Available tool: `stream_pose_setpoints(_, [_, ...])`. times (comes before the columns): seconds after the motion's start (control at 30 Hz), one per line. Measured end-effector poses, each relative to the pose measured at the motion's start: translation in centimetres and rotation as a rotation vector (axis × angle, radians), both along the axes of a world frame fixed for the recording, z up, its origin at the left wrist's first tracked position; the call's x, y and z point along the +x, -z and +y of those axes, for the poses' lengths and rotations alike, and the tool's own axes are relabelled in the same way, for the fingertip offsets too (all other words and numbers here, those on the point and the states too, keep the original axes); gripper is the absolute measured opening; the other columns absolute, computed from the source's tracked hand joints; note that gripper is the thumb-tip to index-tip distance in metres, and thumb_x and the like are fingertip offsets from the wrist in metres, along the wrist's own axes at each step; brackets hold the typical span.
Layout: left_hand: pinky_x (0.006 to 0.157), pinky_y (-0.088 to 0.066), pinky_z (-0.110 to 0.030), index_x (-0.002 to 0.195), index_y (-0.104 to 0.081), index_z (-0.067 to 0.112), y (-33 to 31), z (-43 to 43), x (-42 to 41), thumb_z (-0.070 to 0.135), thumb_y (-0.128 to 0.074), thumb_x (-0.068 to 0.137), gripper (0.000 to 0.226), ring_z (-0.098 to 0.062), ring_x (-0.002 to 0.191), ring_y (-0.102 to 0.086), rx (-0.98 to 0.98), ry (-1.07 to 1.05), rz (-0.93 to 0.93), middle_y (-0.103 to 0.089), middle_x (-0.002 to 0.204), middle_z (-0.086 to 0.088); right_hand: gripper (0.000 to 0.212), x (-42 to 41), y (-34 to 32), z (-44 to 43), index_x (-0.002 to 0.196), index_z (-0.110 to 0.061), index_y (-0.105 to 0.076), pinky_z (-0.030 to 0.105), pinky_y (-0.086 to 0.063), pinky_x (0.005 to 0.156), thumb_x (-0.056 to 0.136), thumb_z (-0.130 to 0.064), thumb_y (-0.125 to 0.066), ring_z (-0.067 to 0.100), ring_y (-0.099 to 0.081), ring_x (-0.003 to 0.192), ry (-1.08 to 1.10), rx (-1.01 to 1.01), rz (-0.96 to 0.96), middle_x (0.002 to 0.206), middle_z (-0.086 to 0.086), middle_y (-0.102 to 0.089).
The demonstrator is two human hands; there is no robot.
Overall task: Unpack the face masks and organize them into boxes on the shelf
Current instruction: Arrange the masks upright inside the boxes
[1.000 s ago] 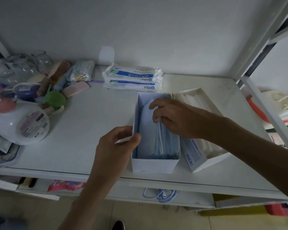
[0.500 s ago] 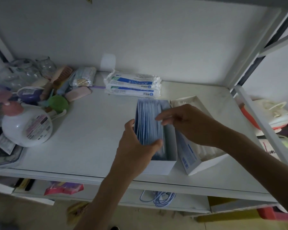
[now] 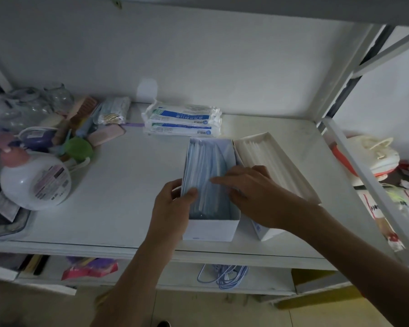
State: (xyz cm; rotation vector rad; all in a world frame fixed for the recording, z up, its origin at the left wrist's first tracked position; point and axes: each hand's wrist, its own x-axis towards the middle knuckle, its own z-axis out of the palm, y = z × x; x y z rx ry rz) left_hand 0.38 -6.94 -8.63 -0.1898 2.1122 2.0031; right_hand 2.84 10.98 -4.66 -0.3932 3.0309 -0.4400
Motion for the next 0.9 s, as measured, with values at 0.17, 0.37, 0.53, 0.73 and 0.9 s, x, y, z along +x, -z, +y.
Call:
stream_pose_setpoints(0.17, [0.060, -0.040, -0.015, 0.110, -0.056, 0.017, 0.0, 0.3, -0.1, 0.008, -0.059, 0.092, 0.020, -0.004, 0.078, -0.056, 0.053, -0.018, -0.005, -0.060, 0.088, 0.008, 0.041, 0.0, -0.4, 0.4, 0.137, -0.025, -0.050, 0.021, -0.021, 0.101, 0.100, -0.012, -0.037, 0.010, -0.044, 0.128, -0.010, 0.004, 0.032, 0.137, -0.007, -0.053])
stream_pose_setpoints(0.37, [0.055, -0.039, -0.008, 0.105, -0.061, 0.020, -0.3, 0.3, 0.3, 0.016, -0.059, 0.092, 0.014, -0.003, 0.075, -0.057, 0.010, 0.022, 0.018, -0.063, 0.086, 0.008, 0.047, 0.5, -0.5, 1.5, 0.137, -0.028, -0.051, 0.030, -0.032, 0.111, 0.098, -0.006, -0.037, 0.010, -0.042, 0.132, 0.018, -0.104, 0.060, 0.140, -0.007, -0.051])
stream_pose_setpoints(0.53, [0.065, -0.049, -0.022, 0.112, -0.066, 0.018, -0.2, 0.0, 0.7, 0.018, -0.058, 0.092, 0.021, -0.020, 0.085, -0.067, -0.045, 0.017, 0.075, -0.072, 0.089, -0.001, 0.071, 1.0, -0.1, 0.2, 0.148, -0.043, -0.021, 0.042, -0.013, 0.112, 0.093, -0.004, -0.041, 0.020, -0.013, 0.141, -0.043, 0.068, 0.057, 0.158, -0.004, -0.017])
stream_pose_setpoints(0.73, [0.057, -0.050, -0.019, 0.117, -0.064, 0.015, 0.2, 0.0, 0.7, 0.018, -0.057, 0.093, 0.025, -0.018, 0.087, -0.066, 0.020, 0.007, 0.046, -0.070, 0.094, 0.000, 0.079, -1.1, 0.3, -1.3, 0.151, -0.035, -0.008, 0.044, -0.006, 0.117, 0.091, -0.011, -0.054, 0.021, -0.004, 0.143, -0.158, 0.195, -0.014, 0.160, -0.009, -0.007])
stream_pose_setpoints(0.9, [0.050, -0.048, -0.012, 0.120, -0.061, 0.012, 0.7, 0.3, 0.6, 0.015, -0.055, 0.094, 0.027, -0.012, 0.082, -0.064, 0.034, -0.038, 0.069, -0.067, 0.091, 0.004, 0.061, -1.5, 0.3, -1.1, 0.147, -0.026, -0.031, 0.036, -0.007, 0.118, 0.093, -0.011, -0.053, 0.017, -0.011, 0.144, -0.105, 0.098, 0.029, 0.156, -0.004, -0.024])
